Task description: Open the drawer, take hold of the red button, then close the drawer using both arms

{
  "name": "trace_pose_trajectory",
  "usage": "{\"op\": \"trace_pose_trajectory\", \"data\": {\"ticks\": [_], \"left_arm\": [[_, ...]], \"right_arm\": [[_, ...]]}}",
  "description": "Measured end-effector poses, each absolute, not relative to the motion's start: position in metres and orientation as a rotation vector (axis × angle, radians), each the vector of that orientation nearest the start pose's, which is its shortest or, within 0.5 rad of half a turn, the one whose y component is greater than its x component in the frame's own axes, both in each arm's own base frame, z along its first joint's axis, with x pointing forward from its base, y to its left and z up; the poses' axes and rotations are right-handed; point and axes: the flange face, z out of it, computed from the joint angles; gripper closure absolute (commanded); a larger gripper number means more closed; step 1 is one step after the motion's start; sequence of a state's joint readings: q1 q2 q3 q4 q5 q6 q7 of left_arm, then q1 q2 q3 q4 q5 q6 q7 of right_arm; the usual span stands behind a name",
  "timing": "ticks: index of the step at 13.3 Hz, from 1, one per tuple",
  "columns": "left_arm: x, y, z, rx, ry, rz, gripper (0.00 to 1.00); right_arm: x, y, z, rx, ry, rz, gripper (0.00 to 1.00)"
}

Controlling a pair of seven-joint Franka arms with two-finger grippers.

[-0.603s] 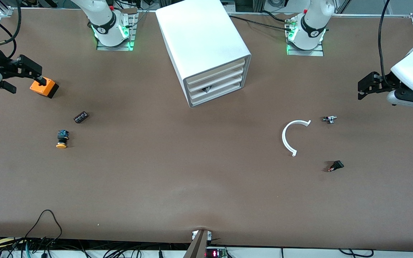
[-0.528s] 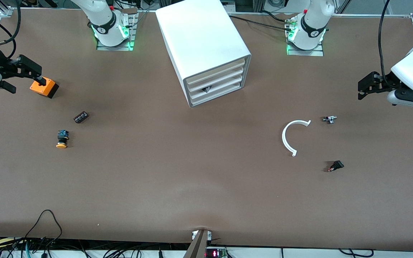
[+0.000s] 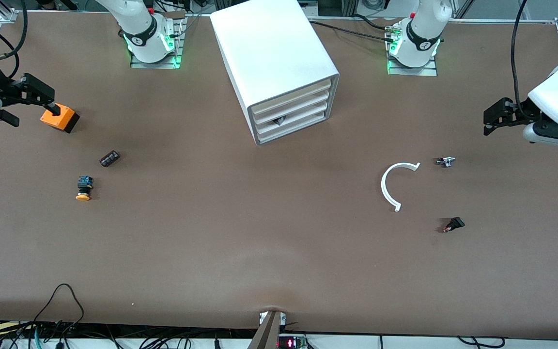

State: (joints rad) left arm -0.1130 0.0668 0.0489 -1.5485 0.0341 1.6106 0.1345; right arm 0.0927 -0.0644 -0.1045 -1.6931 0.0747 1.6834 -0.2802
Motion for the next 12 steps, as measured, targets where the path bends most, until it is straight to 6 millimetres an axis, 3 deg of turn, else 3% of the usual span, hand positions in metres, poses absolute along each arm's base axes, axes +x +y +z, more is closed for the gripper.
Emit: {"op": "trace_pose_trajectory", "data": {"ticks": [3,6,8,10,12], "left_arm": [[0.577,-0.045,0.566,-3.116,0.329,0.227,0.0],[0.581,-0.074,0.501,-3.195,0.395,0.574,0.0],[0.589,-0.093,0.457,-3.29,0.56,0.727,0.0],[0.595,-0.12,0.414,-3.392,0.767,0.853,0.0],[0.593,-0.162,0.373,-3.456,0.945,0.995,0.0]], "right_arm": [[0.544,-0.001,0.612,-3.042,-0.407,-0.1,0.01],[0.544,-0.001,0.612,-3.042,-0.409,-0.099,0.01],[0.544,-0.002,0.612,-3.042,-0.408,-0.098,0.01],[0.544,-0.002,0.612,-3.043,-0.408,-0.097,0.01],[0.543,-0.002,0.611,-3.042,-0.408,-0.088,0.01]]}}
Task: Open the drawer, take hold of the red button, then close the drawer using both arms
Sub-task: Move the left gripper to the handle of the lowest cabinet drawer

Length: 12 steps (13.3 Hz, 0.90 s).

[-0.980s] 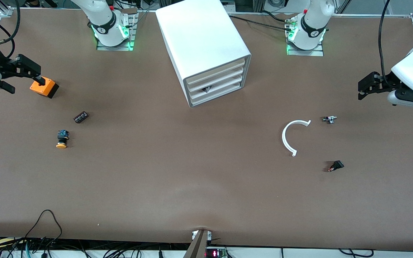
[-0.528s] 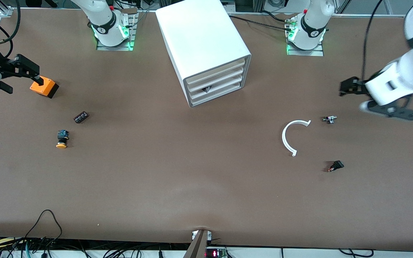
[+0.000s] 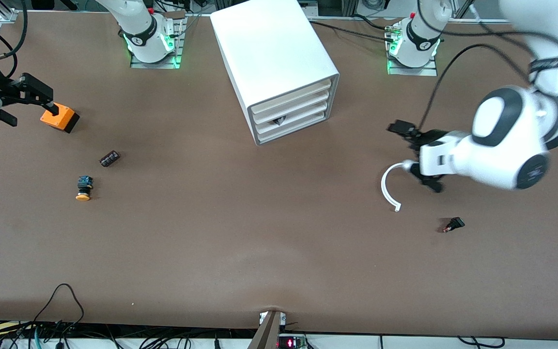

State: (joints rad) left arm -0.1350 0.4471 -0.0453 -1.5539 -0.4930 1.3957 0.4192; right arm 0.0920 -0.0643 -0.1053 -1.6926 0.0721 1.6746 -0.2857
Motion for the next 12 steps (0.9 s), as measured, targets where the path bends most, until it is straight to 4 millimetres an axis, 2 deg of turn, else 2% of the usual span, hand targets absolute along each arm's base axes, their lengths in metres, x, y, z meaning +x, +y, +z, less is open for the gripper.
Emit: {"op": "trace_pose_trajectory", "data": {"ticks": [3,5,8,9,10,12], "left_arm": [[0.583,-0.232,0.317,2.189,-0.705,-0.711,0.0],[0.578,-0.261,0.291,2.092,-0.71,-0.684,0.0],[0.565,-0.275,0.26,1.973,-0.781,-0.574,0.02],[0.559,-0.275,0.247,1.936,-0.791,-0.531,0.14],[0.552,-0.275,0.234,1.903,-0.793,-0.488,0.17],[0.539,-0.275,0.215,1.84,-0.786,-0.428,0.3]], "right_arm": [[0.543,-0.003,0.611,-3.044,-0.408,-0.082,0.01],[0.543,-0.004,0.611,-3.046,-0.404,-0.08,0.01],[0.543,-0.006,0.611,-3.049,-0.401,-0.08,0.01],[0.543,-0.006,0.611,-3.049,-0.401,-0.08,0.01],[0.543,-0.006,0.611,-3.049,-0.401,-0.079,0.01],[0.543,-0.006,0.611,-3.049,-0.401,-0.08,0.01]]}}
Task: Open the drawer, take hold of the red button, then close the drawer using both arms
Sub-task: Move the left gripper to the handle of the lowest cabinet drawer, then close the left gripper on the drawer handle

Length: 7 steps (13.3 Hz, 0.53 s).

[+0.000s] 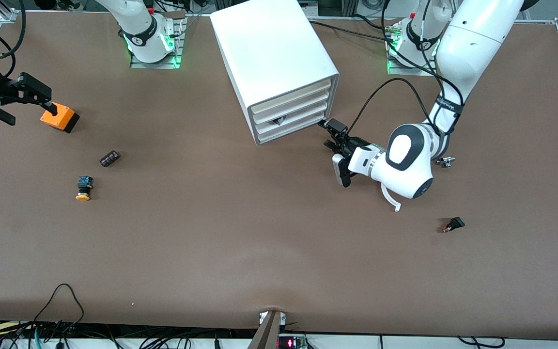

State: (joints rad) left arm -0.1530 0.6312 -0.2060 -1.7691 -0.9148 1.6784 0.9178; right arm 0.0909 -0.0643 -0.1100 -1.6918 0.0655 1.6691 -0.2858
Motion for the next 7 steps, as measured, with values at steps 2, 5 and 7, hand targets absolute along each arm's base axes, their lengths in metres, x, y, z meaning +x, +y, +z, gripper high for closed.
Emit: {"op": "trace_pose_trajectory", "data": {"ticks": [2,5,7], "left_arm": [[0.525,-0.279,0.203,1.775,-0.776,-0.379,0.47],[0.509,-0.288,0.192,1.722,-0.77,-0.338,0.52],[0.503,-0.295,0.19,1.704,-0.742,-0.33,0.51]], "right_arm": [[0.543,-0.006,0.611,-3.049,-0.401,-0.079,0.01],[0.542,-0.006,0.611,-3.049,-0.401,-0.079,0.01],[0.542,-0.006,0.611,-3.049,-0.401,-0.078,0.01]]}}
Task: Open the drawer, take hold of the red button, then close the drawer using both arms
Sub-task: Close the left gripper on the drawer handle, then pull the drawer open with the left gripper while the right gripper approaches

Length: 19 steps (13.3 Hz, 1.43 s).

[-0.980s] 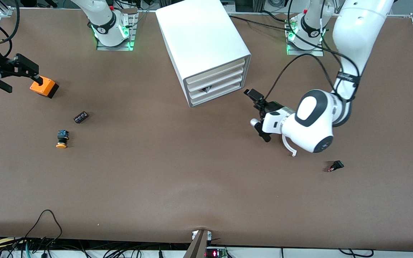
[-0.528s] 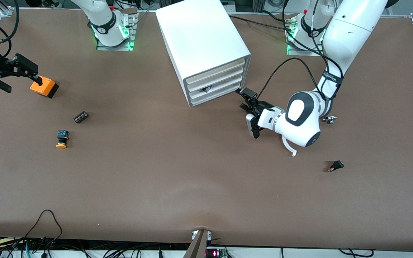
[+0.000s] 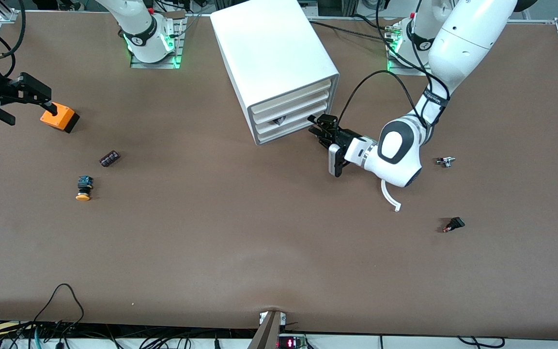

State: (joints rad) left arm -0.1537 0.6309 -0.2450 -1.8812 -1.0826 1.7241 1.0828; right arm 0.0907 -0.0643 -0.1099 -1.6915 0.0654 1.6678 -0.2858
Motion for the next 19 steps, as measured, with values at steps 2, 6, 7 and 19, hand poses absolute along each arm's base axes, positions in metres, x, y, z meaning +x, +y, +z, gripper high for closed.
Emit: {"op": "trace_pose_trajectory", "data": {"ticks": [2,6,7,19], "left_arm": [[0.496,-0.302,0.188,1.683,-0.702,-0.326,0.51],[0.481,-0.311,0.182,1.657,-0.663,-0.348,0.51],[0.472,-0.318,0.18,1.638,-0.641,-0.358,0.51],[0.459,-0.325,0.173,1.614,-0.639,-0.364,1.0]], "right_arm": [[0.542,-0.004,0.611,-3.048,-0.405,-0.073,0.01],[0.543,-0.002,0.608,-3.047,-0.411,-0.064,0.01],[0.543,-0.001,0.608,-3.047,-0.413,-0.063,0.01],[0.544,0.005,0.606,-3.045,-0.424,-0.058,0.01]]}}
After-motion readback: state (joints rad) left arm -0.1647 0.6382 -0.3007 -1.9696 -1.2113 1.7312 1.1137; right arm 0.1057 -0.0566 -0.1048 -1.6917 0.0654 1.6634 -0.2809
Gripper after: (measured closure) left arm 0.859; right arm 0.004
